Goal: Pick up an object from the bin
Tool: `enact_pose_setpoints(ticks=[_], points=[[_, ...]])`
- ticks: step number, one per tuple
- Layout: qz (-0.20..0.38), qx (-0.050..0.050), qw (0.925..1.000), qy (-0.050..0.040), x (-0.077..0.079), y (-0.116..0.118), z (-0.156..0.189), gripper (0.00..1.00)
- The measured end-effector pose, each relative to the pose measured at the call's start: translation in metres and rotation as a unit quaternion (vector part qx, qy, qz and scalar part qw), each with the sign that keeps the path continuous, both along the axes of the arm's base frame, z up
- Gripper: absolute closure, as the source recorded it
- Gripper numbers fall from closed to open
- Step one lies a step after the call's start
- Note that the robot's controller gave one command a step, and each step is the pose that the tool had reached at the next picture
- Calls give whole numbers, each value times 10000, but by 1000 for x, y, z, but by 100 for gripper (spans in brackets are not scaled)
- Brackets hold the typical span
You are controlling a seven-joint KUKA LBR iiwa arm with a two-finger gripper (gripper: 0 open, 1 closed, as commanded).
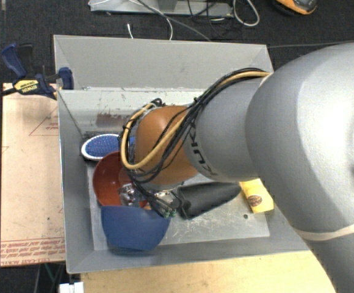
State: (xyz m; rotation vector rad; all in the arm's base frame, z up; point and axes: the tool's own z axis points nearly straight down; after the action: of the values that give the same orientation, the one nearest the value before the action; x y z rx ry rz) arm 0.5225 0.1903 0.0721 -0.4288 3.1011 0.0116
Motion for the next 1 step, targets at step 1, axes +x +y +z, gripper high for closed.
enact_pose_setpoints(ticks=[1], points=[[-1,2,10000,1,0,0,0,100]])
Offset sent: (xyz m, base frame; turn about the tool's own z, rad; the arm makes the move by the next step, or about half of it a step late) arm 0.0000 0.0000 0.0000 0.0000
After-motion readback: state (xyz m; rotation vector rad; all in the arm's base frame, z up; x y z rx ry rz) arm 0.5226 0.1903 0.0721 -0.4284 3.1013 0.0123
